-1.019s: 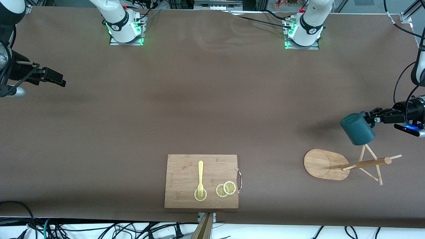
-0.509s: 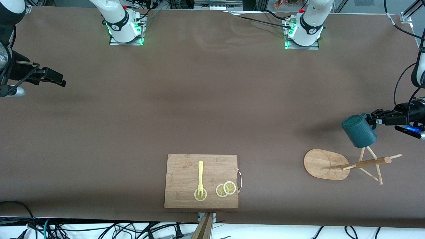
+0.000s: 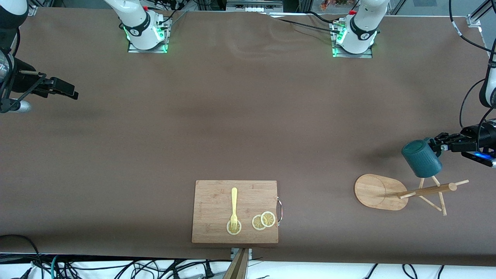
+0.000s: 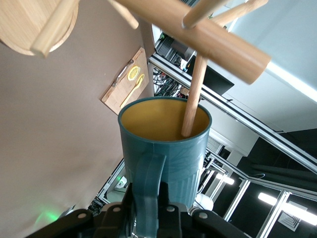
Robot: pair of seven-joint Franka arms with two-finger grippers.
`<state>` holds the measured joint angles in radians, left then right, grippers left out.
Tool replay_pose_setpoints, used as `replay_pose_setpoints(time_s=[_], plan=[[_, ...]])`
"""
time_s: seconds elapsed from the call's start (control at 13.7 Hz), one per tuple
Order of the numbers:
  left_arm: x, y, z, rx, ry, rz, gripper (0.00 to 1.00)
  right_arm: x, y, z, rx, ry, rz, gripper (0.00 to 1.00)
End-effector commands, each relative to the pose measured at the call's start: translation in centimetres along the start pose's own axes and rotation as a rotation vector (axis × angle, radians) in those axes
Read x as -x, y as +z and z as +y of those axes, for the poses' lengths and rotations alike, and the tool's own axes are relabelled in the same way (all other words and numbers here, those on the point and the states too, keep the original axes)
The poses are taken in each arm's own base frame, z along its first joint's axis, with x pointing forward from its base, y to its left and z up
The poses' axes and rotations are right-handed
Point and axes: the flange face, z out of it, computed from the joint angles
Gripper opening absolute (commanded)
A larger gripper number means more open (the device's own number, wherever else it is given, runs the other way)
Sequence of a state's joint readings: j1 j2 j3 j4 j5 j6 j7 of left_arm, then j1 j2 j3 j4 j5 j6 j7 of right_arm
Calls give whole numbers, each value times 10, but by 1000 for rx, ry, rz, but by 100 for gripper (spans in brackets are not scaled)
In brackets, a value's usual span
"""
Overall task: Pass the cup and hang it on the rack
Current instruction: 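Lower the mug handle onto a rack peg with the left gripper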
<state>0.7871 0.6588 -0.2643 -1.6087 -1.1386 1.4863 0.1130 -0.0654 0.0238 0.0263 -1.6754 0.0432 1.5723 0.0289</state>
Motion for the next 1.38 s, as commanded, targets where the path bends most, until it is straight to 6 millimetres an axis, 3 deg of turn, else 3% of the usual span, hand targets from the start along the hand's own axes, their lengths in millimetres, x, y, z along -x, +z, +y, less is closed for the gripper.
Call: replay_pose_setpoints(time_s=[0.0,0.51,0.58,0.66,0.73,1.09,1.31], plan=[[-11,-7,7,25,9,-10,0,1,-6,2,-19,10,-5,100],[-19,-16,3,34,18,3,0,2,-7,-3,-18,6,-6,100],[-20,-17,3,33,19,8,26,1,-7,-3,-17,4,-4,100],[-20,-20,2,38,22,13,77,1,-7,-4,-18,1,-4,100],[-19,-24,1,40,43,19,100,1,-7,-4,-18,3,-4,100],[-14,-40,1,43,73,36,100,1,-7,-2,-18,1,-4,100],[11,-66,16,-81,130,65,100,1,-7,-1,-19,3,-4,100]])
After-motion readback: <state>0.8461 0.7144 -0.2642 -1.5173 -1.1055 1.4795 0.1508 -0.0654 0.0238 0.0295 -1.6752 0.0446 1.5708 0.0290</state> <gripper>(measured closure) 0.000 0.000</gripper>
